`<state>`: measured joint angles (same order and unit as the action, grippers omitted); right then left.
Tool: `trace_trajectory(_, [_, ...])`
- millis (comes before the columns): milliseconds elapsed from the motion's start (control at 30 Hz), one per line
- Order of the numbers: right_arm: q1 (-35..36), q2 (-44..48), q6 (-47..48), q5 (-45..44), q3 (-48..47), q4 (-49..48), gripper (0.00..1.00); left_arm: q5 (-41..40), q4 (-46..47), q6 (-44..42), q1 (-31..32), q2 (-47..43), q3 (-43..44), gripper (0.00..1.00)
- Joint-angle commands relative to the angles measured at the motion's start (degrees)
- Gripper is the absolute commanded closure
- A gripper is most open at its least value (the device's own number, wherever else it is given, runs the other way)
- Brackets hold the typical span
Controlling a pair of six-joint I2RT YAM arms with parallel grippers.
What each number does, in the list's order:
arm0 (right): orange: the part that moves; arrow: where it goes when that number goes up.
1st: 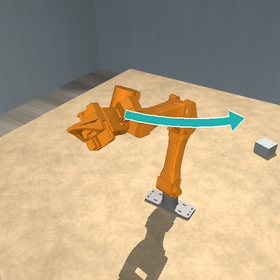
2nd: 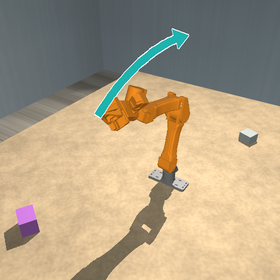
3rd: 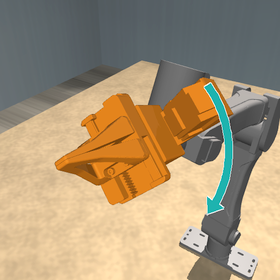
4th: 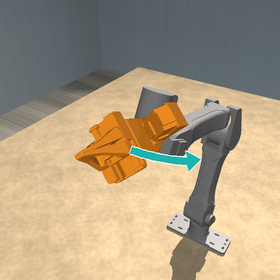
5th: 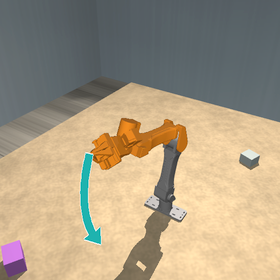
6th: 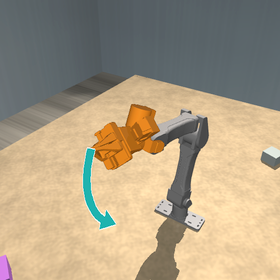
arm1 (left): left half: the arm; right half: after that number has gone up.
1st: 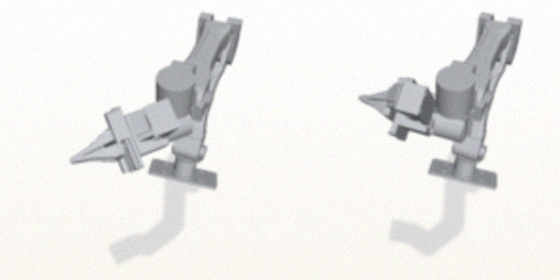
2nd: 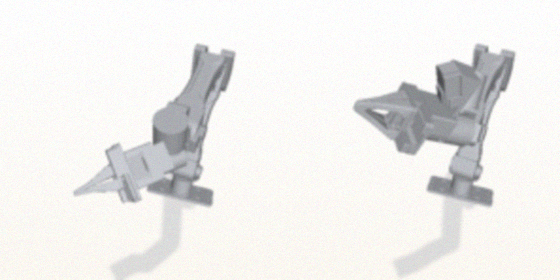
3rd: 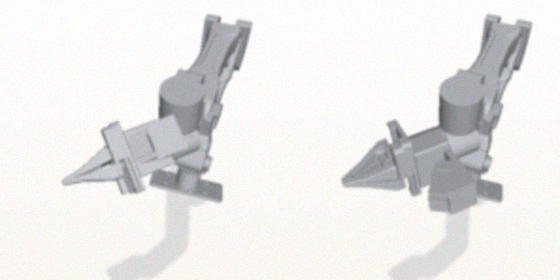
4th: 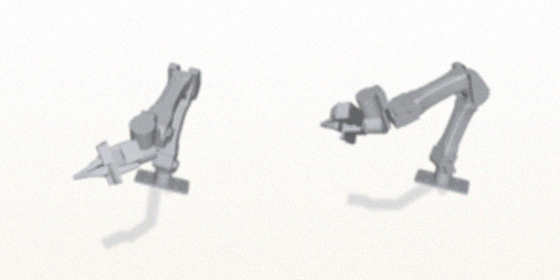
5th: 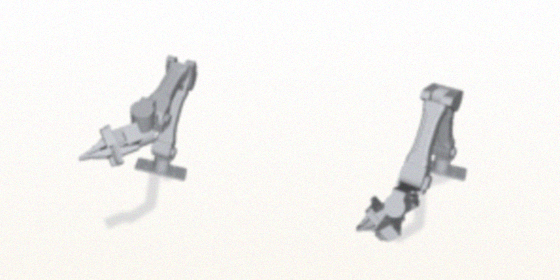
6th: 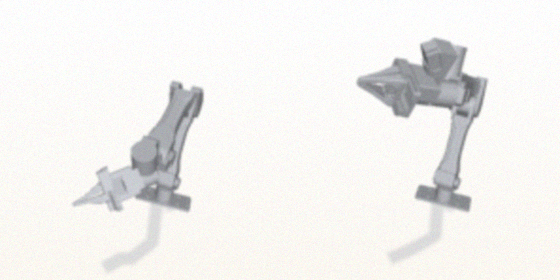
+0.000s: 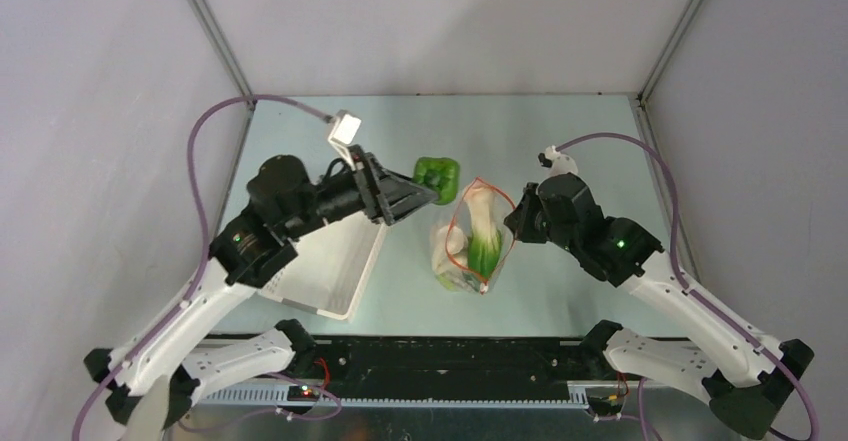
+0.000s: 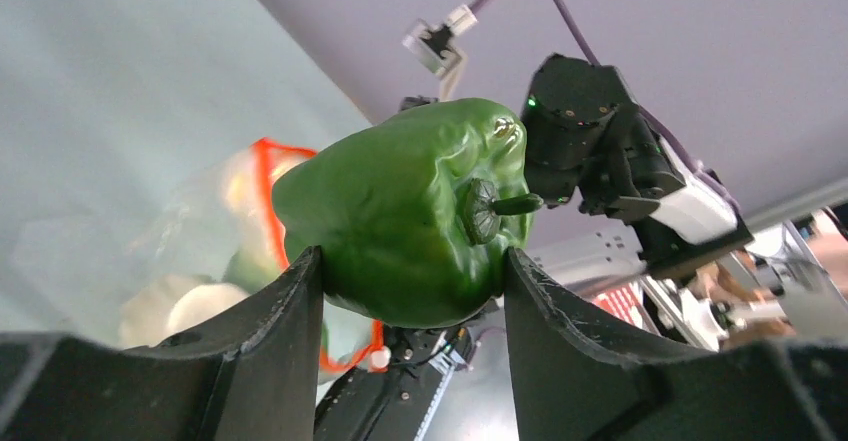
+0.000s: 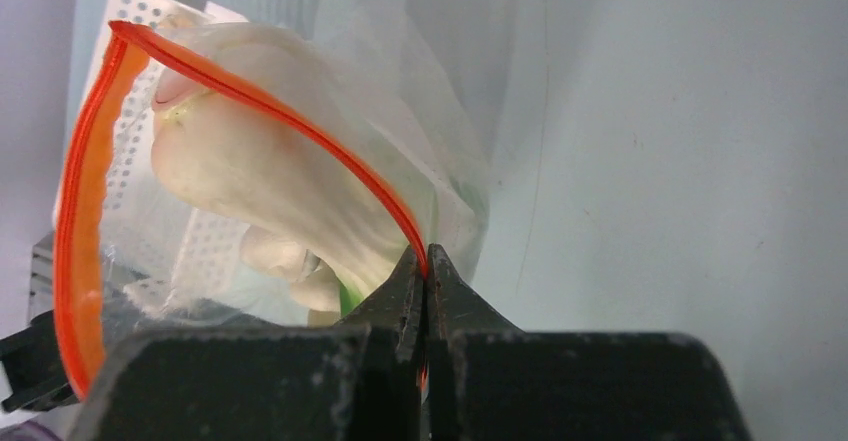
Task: Place the food in the zip-top bag and seal the zipper
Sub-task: Pick up the fake vegetable from the bin, then place the fake vegetable in the zipper food storage bag.
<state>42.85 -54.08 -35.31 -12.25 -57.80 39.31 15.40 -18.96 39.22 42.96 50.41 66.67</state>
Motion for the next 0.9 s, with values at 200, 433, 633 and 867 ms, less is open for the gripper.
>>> trace_trajectory(200, [1.43, 1.92, -1.30, 2.40, -4.65, -0.55, 1.00, 5.09, 2.89, -6.76, 9.85, 9.70, 5.44, 1.00])
trace_trajectory(433, [1.54, 1.37, -1.52, 2.35, -4.69, -0.35, 1.00, -0.47, -4.53, -9.31, 13.64, 13.35, 5.20, 1.00])
trace_trajectory(633, [1.55, 1.44, -1.51, 1.00, -4.69, 0.68, 1.00, -5.58, -13.12, -10.09, 14.30, 14.00, 2.91, 1.00])
trace_trajectory(867, [1.58, 1.26, -1.30, 1.20, -4.69, 1.01, 1.00, -6.79, -12.99, -9.38, 14.27, 13.65, 0.59, 1.00])
